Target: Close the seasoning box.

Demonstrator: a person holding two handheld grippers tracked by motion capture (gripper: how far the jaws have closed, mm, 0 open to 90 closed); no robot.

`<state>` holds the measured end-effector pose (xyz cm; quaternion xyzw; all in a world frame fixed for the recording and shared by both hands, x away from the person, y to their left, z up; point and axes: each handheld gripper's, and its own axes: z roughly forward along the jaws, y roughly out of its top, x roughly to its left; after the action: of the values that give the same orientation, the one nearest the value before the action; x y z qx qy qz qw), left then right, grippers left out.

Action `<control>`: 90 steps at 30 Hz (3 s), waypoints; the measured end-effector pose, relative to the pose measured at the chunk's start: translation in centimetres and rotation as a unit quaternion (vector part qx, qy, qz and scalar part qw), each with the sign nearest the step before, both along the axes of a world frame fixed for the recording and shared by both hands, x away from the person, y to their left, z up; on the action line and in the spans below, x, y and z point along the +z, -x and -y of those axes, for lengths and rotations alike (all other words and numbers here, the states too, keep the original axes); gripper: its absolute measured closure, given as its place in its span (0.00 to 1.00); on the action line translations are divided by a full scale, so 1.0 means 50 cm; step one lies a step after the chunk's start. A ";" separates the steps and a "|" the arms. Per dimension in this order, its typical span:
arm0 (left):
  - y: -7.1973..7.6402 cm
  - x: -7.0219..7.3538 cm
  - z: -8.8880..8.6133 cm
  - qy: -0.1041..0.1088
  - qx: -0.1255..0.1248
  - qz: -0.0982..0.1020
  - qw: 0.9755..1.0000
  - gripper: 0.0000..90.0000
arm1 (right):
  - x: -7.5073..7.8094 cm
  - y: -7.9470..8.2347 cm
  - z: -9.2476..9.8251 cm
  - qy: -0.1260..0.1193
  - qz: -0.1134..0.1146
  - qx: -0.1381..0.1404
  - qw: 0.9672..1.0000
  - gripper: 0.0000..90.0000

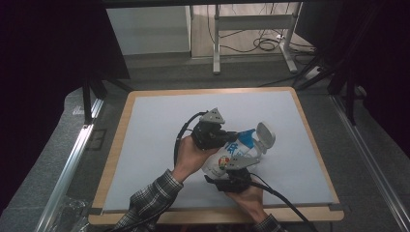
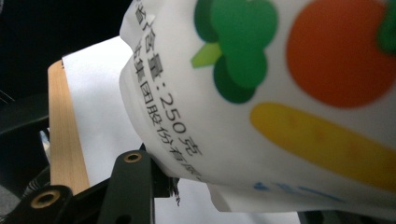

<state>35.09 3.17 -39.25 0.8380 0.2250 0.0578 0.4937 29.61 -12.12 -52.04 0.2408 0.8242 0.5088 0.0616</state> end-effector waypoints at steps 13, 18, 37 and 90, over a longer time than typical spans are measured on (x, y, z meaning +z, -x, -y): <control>-0.009 0.000 0.013 -0.006 -0.003 -0.003 1.000 0.98 | 0.004 -0.001 0.002 -0.016 -0.011 0.010 1.000 0.61; -0.013 -0.002 0.015 -0.007 -0.004 -0.004 1.000 0.98 | 0.004 -0.001 0.001 -0.022 -0.013 0.015 1.000 0.61; -0.033 -0.007 0.026 -0.014 -0.006 -0.014 1.000 0.99 | 0.009 -0.001 0.000 -0.038 -0.022 0.034 0.998 0.60; -0.066 -0.001 0.049 -0.041 -0.004 -0.028 0.999 0.99 | 0.028 -0.008 0.009 -0.090 -0.049 0.063 0.993 0.61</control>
<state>38.37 0.71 -39.29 0.8600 0.2327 0.0414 0.4523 30.01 -12.56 -50.63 0.2176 0.7906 0.5715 -0.0325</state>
